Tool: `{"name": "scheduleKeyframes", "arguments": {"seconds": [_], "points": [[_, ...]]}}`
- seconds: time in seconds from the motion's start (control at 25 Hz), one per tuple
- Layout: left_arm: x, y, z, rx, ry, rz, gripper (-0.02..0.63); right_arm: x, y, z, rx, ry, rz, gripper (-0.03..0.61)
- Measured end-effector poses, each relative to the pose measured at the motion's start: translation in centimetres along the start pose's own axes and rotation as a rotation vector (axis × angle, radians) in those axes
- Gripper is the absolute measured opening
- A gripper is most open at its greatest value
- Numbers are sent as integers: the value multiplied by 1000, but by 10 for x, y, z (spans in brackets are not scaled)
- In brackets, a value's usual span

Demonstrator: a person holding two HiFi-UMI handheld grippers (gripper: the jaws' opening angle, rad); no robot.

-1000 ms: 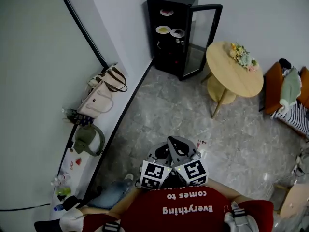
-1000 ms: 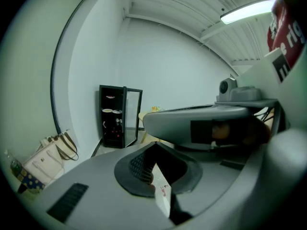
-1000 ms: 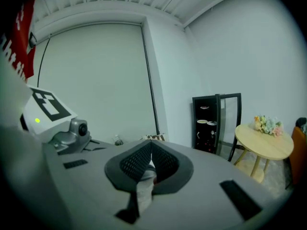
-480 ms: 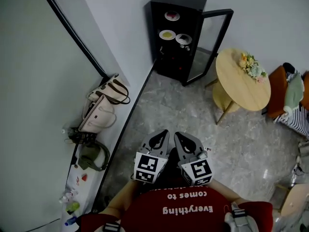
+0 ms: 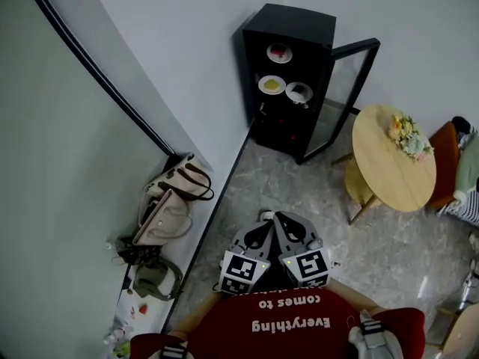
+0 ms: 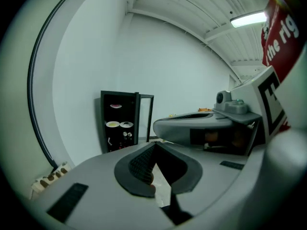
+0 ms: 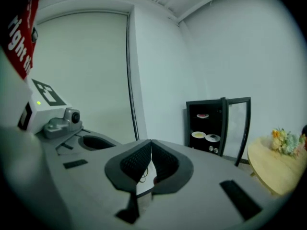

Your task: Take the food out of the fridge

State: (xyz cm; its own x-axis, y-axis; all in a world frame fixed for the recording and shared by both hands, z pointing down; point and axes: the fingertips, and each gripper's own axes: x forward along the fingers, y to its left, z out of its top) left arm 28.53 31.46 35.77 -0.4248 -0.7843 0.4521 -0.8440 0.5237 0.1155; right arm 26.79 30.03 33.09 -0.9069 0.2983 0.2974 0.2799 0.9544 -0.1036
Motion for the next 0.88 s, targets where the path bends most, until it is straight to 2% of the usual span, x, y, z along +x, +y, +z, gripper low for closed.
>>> {"name": "scheduleKeyframes", "arguments": {"seconds": [0.28, 0.44, 0.64, 0.76, 0.88], "points": [[79, 100, 93, 64, -66, 24, -2, 120, -82, 80, -7, -69, -30, 11], [123, 142, 132, 114, -41, 42, -2, 164, -120, 106, 1, -93, -35, 11], [163, 175, 153, 133, -36, 41, -2, 210, -165, 123, -18, -94, -34, 11], [181, 209, 153, 136, -5, 51, -2, 237, -194, 134, 6, -117, -29, 11], [199, 241, 148, 112, 33, 44, -2, 258, -212, 136, 66, -100, 42, 11]]}}
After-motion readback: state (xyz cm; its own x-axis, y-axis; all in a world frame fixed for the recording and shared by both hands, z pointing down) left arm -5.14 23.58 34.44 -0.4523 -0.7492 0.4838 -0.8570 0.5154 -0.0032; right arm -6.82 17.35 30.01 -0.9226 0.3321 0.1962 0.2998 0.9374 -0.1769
